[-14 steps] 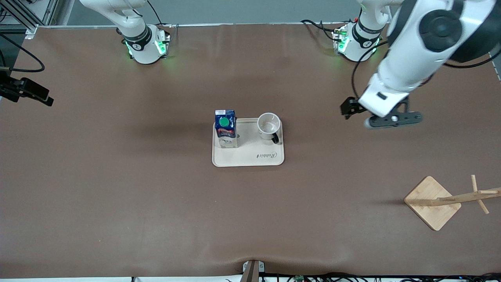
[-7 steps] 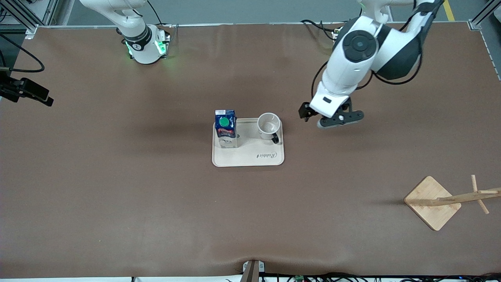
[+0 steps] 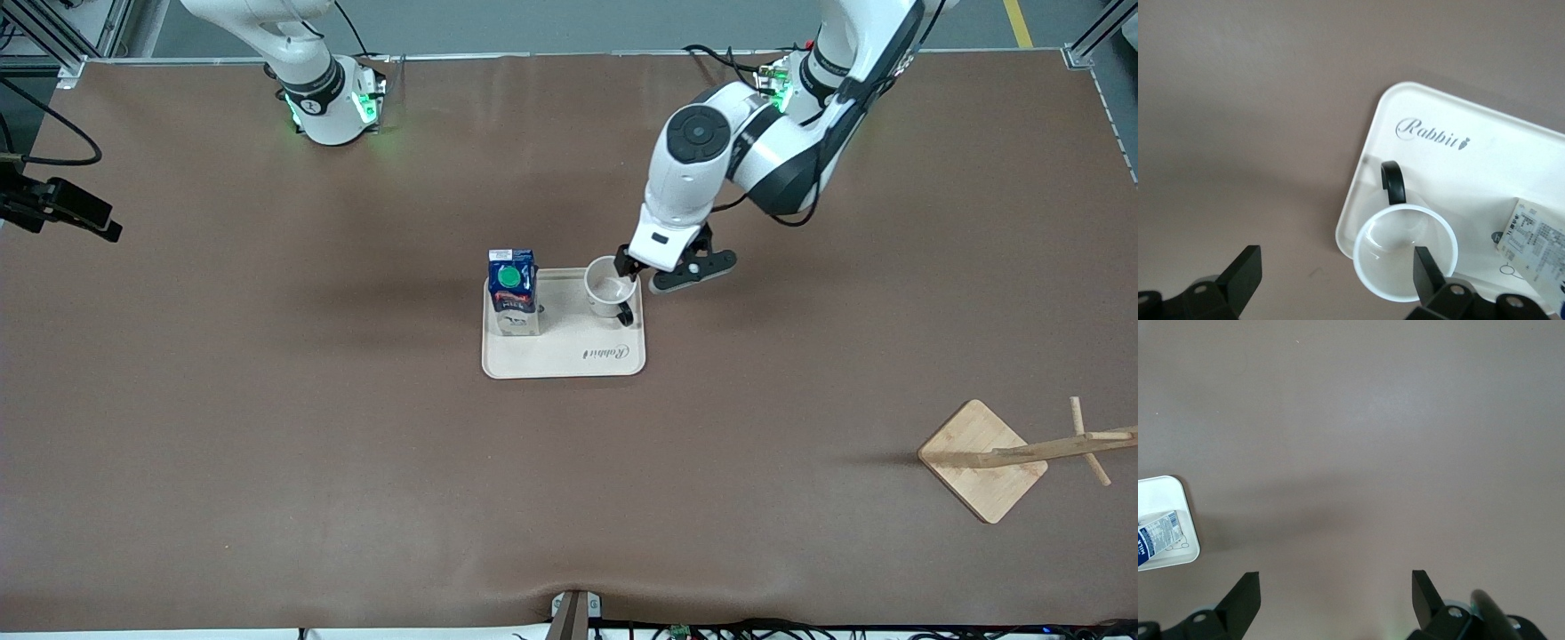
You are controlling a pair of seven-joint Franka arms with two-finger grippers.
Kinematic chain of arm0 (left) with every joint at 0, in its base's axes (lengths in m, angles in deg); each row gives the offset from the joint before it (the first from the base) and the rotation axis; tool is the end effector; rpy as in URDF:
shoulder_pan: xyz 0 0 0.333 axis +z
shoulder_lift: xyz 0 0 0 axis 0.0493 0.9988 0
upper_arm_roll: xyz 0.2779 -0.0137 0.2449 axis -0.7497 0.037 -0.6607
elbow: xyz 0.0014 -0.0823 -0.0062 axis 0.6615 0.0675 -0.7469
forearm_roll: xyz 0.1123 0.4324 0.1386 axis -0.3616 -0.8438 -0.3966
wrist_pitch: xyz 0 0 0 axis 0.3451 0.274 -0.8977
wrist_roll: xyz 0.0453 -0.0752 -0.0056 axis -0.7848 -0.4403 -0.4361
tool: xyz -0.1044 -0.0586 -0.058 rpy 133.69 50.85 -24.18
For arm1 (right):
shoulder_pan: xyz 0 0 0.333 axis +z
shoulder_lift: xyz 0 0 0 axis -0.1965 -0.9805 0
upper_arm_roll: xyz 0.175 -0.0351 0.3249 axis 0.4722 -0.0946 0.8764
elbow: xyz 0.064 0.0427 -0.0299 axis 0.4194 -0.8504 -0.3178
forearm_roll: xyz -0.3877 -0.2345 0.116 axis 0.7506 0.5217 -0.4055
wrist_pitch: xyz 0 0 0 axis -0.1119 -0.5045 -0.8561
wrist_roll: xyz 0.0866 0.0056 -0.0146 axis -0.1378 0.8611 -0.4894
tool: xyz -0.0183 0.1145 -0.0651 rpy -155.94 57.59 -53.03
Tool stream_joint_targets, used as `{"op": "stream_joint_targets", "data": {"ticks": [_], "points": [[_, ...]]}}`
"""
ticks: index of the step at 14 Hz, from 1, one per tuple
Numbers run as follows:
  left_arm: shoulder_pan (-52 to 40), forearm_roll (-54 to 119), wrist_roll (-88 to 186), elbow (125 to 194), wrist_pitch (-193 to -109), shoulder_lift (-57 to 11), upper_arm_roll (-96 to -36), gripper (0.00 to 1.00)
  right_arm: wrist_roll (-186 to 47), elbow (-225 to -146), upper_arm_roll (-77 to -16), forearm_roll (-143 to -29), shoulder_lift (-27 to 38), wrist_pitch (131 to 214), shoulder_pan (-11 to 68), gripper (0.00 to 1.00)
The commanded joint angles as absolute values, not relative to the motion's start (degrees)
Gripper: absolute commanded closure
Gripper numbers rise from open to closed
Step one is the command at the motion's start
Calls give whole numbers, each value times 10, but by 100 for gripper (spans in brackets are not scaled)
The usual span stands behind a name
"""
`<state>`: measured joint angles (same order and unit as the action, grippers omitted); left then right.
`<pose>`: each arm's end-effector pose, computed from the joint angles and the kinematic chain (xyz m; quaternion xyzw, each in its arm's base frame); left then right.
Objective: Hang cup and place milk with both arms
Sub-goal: 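Lower the left gripper and grasp the white mug by its rim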
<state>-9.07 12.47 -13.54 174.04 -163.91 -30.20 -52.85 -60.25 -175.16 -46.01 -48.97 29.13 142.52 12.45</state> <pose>0.5036 -0.4486 0.3000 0.9848 0.1737 -0.0058 0.0077 0.6186 -0.0395 0.6687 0.9975 -0.0687 -0.0193 0.0014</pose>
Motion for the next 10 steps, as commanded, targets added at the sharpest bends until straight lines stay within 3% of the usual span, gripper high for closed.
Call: {"op": "stream_joint_targets", "data": {"ticks": [1,6,10], "points": [[-105,88,-181,1733,-1663,-260,-529,10,-607,-1734,-456,-491,283,1417,119,0],[-126,69,-209,1732,-1663,-221,-529,54,-600,-1737,-453,-493,283,1399,134,0],[-129,69,-218,1726,-1663,-198,-529,70,-607,-1736,-454,-489,278,1405,131,0]]}}
